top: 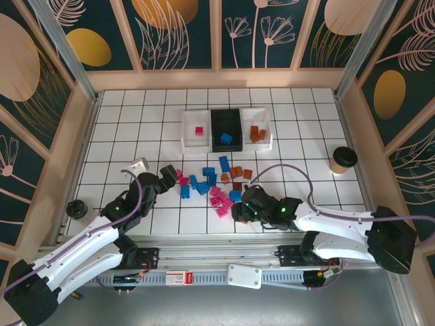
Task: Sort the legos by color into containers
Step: Pick up the lego from the bottom-center of the table.
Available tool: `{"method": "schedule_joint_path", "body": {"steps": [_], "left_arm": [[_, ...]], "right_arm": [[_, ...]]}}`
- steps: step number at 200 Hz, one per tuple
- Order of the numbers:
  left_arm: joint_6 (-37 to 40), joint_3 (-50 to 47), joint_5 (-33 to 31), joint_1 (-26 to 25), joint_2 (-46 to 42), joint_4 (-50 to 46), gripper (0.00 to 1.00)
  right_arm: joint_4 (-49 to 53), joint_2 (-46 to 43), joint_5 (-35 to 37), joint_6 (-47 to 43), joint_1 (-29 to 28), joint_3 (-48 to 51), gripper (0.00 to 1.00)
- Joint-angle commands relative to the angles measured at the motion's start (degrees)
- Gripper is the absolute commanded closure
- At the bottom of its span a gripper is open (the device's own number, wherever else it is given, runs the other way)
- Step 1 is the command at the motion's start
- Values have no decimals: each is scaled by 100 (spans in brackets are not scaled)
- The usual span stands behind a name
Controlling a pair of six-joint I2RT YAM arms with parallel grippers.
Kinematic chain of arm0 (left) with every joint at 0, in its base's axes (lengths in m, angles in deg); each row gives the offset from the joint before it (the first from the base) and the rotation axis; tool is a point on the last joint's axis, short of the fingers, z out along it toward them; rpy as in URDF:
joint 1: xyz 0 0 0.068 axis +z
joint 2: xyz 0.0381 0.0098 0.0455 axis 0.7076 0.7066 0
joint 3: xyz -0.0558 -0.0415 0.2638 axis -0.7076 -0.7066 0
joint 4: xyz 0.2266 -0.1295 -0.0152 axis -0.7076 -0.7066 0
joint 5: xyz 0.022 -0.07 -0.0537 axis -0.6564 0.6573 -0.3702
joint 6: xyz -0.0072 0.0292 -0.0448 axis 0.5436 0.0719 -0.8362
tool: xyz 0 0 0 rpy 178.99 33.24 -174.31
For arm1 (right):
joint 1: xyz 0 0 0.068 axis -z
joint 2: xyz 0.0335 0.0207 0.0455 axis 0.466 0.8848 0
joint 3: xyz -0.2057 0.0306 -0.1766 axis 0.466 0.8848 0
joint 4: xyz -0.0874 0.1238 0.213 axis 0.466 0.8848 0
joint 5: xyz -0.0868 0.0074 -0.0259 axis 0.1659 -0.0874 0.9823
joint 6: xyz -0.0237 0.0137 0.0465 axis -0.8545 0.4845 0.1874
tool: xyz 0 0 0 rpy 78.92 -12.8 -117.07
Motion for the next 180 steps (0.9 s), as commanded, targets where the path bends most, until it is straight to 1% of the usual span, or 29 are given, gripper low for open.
{"method": "schedule_joint_path", "body": {"steps": [1,12,30,73,83,113,127,140,149,166,180], "left_arm": [[-42,-39,29,-9,20,111,1],[-46,-40,44,-5,35,113,1],[-47,-40,53,-3,46,104,1],[-37,-39,48,-2,57,95,1],[-43,-39,49,-3,68,99,1],[-19,-4,98,-10,129,114,1],[8,24,127,-7,151,105,1],[29,56,121,-3,160,95,1],[36,62,128,-10,168,95,1],[47,84,134,-6,169,113,1],[49,84,160,-10,178,139,1]], "right_arm": [[136,305,317,340,-199,-14,29],[254,470,480,401,-248,-69,30],[392,642,654,436,-319,-140,34],[499,780,716,407,-541,-260,44],[522,850,749,394,-561,-283,48],[497,823,851,383,-567,-309,67],[560,667,984,293,-537,-397,72],[620,476,1128,110,-425,-542,76],[621,331,1158,-94,-239,-651,77],[513,119,1241,-594,238,-933,78],[272,46,1353,-1046,763,-1230,78]]}}
